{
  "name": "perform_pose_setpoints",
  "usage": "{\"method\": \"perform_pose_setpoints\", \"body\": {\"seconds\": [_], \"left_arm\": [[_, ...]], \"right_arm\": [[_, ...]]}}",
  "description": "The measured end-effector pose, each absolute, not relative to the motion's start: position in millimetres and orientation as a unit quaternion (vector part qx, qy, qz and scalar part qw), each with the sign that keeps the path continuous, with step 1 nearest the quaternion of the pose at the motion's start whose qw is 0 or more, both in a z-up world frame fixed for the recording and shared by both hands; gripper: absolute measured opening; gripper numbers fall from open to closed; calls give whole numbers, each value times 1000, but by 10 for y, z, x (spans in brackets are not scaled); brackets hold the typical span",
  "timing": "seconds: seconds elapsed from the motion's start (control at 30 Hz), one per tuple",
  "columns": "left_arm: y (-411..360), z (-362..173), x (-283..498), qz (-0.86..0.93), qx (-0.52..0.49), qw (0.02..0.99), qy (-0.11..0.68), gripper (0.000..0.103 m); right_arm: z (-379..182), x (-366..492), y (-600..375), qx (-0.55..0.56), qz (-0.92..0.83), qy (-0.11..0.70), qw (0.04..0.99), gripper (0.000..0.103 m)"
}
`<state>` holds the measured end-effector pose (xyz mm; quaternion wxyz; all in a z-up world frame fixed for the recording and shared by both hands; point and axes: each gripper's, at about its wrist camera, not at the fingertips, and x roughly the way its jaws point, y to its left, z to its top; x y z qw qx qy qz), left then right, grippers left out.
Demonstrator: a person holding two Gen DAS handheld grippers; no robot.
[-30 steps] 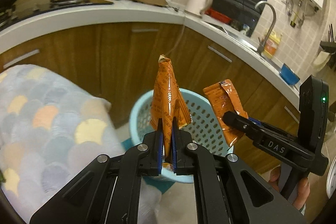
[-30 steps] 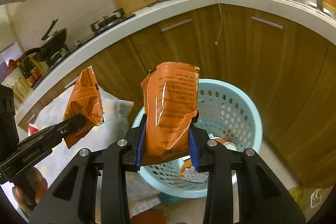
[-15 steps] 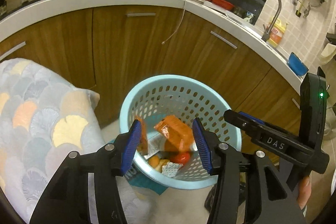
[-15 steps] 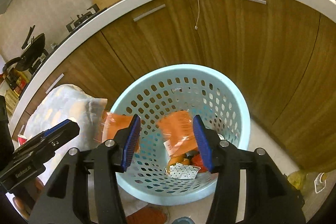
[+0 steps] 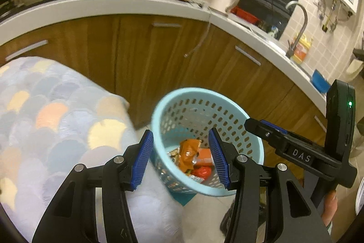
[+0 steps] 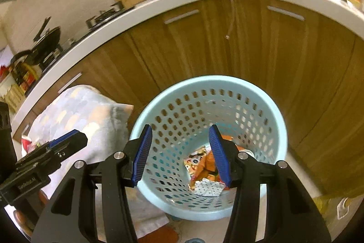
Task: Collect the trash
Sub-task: 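Move both open grippers back over the table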
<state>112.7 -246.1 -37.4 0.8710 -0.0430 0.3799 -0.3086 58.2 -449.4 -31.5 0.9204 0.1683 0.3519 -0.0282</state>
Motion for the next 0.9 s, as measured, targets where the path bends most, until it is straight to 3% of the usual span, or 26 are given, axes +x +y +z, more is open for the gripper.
{"method": "perform_pose_setpoints", "body": {"seconds": [0.43, 0.7, 0.9], "left_arm": [[-1037, 96, 880, -209, -97, 921, 314, 50], [-42, 274, 752, -121, -125, 943, 285, 60], [670, 283, 721, -48, -123, 950, 281, 67]], "right_arm": [[133, 739, -3079, 75, 89, 317, 941, 48], [206, 873, -2008, 20, 172, 319, 932, 39], [168, 984, -1321, -6, 218, 322, 921, 38]]}}
